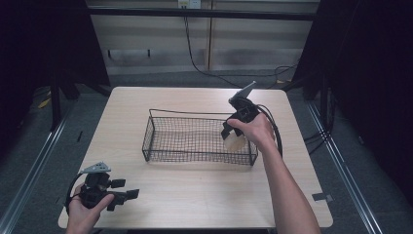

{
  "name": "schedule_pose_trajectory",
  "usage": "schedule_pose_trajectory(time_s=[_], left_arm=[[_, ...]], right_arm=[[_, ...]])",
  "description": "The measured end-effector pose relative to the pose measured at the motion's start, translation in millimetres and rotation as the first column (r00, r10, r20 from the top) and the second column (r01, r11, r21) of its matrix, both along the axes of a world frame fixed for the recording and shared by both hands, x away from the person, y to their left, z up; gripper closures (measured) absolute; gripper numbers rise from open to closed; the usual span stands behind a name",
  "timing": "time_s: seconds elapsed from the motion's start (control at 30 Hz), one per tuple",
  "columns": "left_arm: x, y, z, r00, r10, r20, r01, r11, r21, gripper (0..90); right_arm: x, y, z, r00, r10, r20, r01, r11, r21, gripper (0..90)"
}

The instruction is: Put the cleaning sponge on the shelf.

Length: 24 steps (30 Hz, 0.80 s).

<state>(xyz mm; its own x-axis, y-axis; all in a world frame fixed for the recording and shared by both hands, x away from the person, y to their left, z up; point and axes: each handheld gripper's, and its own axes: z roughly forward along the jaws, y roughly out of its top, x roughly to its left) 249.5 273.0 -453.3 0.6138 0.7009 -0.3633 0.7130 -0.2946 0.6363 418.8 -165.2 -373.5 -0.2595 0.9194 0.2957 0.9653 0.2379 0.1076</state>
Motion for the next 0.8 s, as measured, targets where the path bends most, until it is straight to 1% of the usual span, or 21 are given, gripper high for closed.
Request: schedule_pose_trajectory(time_s=[0.07,0.1,0.13,0.17,0.23,0.27,0.37,0.43,0.5,0.53,0.6,0.67,0.7,0.73,0.8], left_arm=[[0.0,0.1,0.0,1.0,0.0,0.0,0.0,1.0,-0.001,22.1],[-0.3,-0.1,0.1,1.0,-0.001,-0.004,0.001,1.0,-0.003,22.1],[-0.1,-0.1,0.0,1.0,-0.001,-0.001,0.001,1.0,-0.003,22.1],[-0.1,-0.2,0.0,1.0,-0.002,-0.001,0.002,1.0,-0.001,22.1],[0.0,-0.1,-0.1,1.0,-0.005,0.0,0.005,1.0,0.001,22.1],[0.0,0.0,0.0,1.0,-0.004,-0.001,0.004,1.0,-0.001,22.1],[0.0,0.1,0.0,1.0,-0.001,0.0,0.001,1.0,0.001,22.1],[0.0,0.1,-0.1,1.0,-0.003,-0.001,0.003,1.0,0.002,22.1],[-0.1,0.0,-0.1,1.0,-0.003,-0.002,0.003,1.0,0.0,22.1],[-0.1,0.0,-0.1,1.0,-0.003,-0.001,0.003,1.0,0.0,22.1],[0.0,0.2,-0.1,1.0,-0.004,-0.001,0.004,1.0,0.0,22.1],[0.0,0.1,-0.1,1.0,-0.004,-0.001,0.004,1.0,0.002,22.1],[0.0,-0.1,-0.2,1.0,-0.005,-0.001,0.005,1.0,0.001,22.1],[0.1,0.0,-0.1,1.0,-0.008,-0.002,0.008,1.0,0.001,22.1],[-0.1,-0.2,-0.2,1.0,-0.005,-0.002,0.005,1.0,0.003,22.1]], right_arm=[[0.2,-0.9,-0.8,1.0,0.0,0.006,0.0,1.0,-0.005,26.7],[0.3,-2.5,-2.1,0.9999,-0.013,0.011,0.013,0.9999,-0.01,26.7],[0.3,-2.5,-2.1,0.9999,-0.013,0.011,0.013,0.9999,-0.01,26.7],[0.3,-3.8,-3.5,0.9994,-0.032,0.012,0.032,0.9994,-0.014,26.7],[0.6,-4.7,-4.9,0.9992,-0.039,0.01,0.039,0.9992,-0.014,26.6],[1.1,-6.7,-8.0,0.9985,-0.054,0.007,0.054,0.9985,-0.011,26.7],[1.6,-8.3,-11.3,0.9982,-0.06,-0.002,0.06,0.998,-0.02,26.6],[1.9,-12.2,-16.8,0.9959,-0.09,-0.002,0.09,0.9957,-0.022,26.6],[2.0,-13.7,-18.4,0.9956,-0.094,-0.008,0.093,0.9952,-0.028,26.6],[1.7,-15.0,-20.5,0.9943,-0.107,-0.004,0.107,0.994,-0.025,26.6],[0.8,-18.8,-25.4,0.991,-0.133,-0.012,0.133,0.9908,-0.027,26.6],[0.4,-19.9,-26.5,0.9903,-0.138,-0.015,0.138,0.9898,-0.036,26.6],[-0.2,-22.2,-29.0,0.9887,-0.15,-0.007,0.149,0.988,-0.041,26.6],[-0.2,-22.2,-29.0,0.9887,-0.15,-0.007,0.149,0.988,-0.041,26.6],[-0.7,-23.3,-31.3,0.9847,-0.174,-0.009,0.174,0.9839,-0.042,26.6]])
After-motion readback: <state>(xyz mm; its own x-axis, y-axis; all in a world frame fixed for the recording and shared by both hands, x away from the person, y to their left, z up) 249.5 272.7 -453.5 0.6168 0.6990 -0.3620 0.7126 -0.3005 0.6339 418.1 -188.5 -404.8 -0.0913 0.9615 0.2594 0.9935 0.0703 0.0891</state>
